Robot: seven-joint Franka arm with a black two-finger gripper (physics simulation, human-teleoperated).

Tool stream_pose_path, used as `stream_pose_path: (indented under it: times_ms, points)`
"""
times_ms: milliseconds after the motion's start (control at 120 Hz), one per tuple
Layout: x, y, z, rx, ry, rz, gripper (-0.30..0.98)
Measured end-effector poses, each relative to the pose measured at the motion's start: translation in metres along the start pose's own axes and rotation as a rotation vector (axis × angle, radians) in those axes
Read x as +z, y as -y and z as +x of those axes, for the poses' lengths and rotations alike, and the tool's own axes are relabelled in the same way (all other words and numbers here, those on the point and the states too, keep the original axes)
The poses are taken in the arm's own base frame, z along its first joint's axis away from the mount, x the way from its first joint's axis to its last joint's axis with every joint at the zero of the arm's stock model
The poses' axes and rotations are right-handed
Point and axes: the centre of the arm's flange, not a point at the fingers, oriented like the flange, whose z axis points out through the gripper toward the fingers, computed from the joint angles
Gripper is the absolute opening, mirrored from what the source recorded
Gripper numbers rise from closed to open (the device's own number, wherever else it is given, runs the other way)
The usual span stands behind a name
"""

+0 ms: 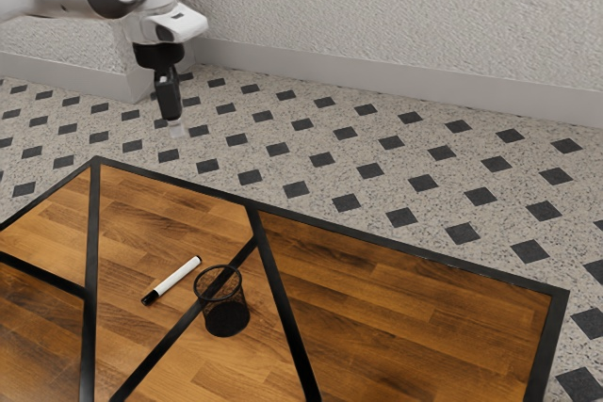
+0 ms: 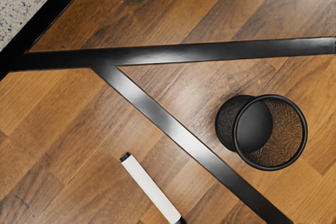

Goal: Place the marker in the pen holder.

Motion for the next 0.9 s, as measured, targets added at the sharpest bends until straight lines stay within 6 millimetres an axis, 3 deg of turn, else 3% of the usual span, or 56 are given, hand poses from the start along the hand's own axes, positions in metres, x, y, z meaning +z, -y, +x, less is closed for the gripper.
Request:
stream_pose_path:
  times_ms: [233,367,467,575,783,900]
  points:
    - [-0.005,-0.004,0.000,0.026,-0.007,0.003,0.69]
    - [0.013,-0.005,-0.007,-0.027,0.021,-0.029,0.69]
    - [0.043,0.017,-0.033,-0.134,0.059,-0.071,0.69]
    - [0.118,0.037,-0.066,-0.252,0.096,-0.106,0.69]
    - [0.202,0.067,-0.068,-0.340,0.126,-0.023,0.43]
    - [0.242,0.047,-0.080,-0.396,0.079,-0.017,0.37]
